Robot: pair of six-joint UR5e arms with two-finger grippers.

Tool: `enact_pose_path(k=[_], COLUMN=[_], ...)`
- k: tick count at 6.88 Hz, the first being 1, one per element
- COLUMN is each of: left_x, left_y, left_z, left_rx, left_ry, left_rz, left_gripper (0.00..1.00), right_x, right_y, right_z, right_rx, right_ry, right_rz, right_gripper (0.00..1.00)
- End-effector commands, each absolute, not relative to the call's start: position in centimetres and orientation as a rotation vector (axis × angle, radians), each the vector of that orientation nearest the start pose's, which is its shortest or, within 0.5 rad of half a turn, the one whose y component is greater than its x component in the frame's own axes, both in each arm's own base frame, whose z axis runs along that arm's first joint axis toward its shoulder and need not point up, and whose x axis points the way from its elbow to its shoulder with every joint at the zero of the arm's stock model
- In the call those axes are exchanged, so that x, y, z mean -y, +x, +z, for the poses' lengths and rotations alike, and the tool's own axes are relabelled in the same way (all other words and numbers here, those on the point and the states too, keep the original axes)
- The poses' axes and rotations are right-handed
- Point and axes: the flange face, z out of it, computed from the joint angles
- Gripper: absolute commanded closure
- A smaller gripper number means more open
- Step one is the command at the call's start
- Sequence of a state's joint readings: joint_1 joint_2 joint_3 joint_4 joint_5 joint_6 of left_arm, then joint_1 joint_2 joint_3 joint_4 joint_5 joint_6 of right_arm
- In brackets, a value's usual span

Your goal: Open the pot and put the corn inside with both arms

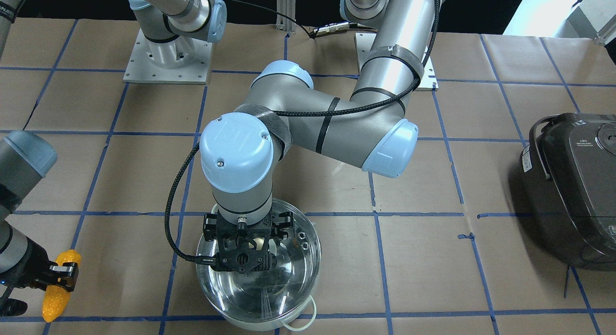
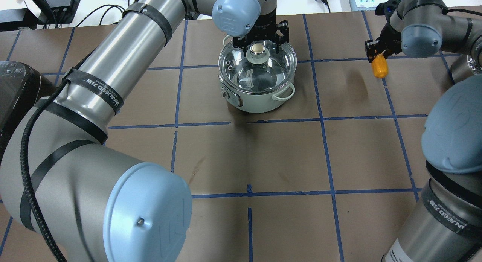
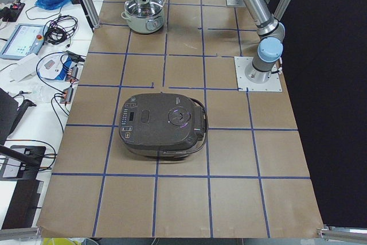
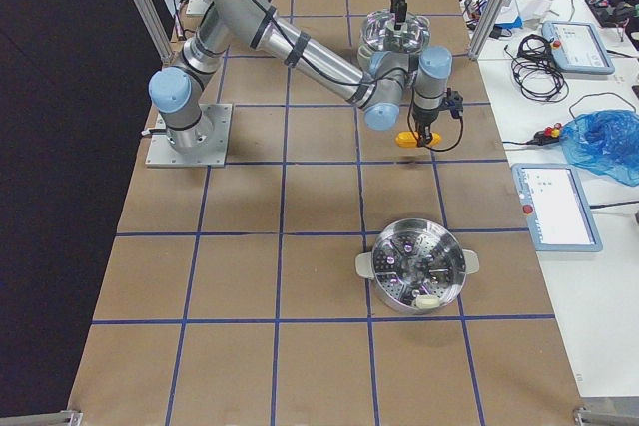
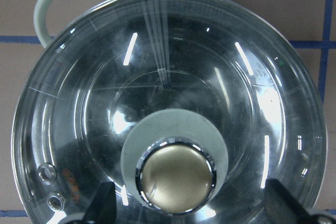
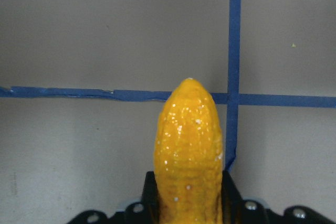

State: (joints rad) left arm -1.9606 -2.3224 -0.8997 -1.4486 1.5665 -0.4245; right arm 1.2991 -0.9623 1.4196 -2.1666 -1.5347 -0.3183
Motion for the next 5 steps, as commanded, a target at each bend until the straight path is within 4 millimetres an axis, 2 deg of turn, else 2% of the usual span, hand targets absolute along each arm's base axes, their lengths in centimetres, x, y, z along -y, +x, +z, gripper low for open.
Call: enact_pose_path(k=[1, 2, 3, 4, 5], left_x=[67.7, 67.5, 67.5, 67.4, 67.1], left_y=[-42.2, -42.1, -42.1, -41.8, -41.6], left_z=[33.8, 34.4, 34.3, 35.2, 36.7], left_rx=[-3.156, -3.157, -3.155, -3.157, -3.162], left_ry=[-0.056, -0.051, -0.056, -0.061, -0.061], left_rz=[-0.048, -0.055, -0.051, -0.068, -0.082], left_gripper=[0.03, 0.61, 0.88, 0.97, 0.97], right_x=[71.4, 71.5, 72.3, 72.8, 73.7], right_y=[0.2, 4.0, 6.0, 8.4, 9.9], right_z=[29.5, 31.1, 33.0, 34.3, 34.8], right_rx=[-3.088, -3.088, -3.083, -3.068, -3.07], right_ry=[-0.177, -0.237, -0.227, -0.162, -0.178], right_rz=[-0.305, -0.347, -0.39, -0.356, -0.377], right_gripper=[0.77, 0.82, 0.82, 0.82, 0.82])
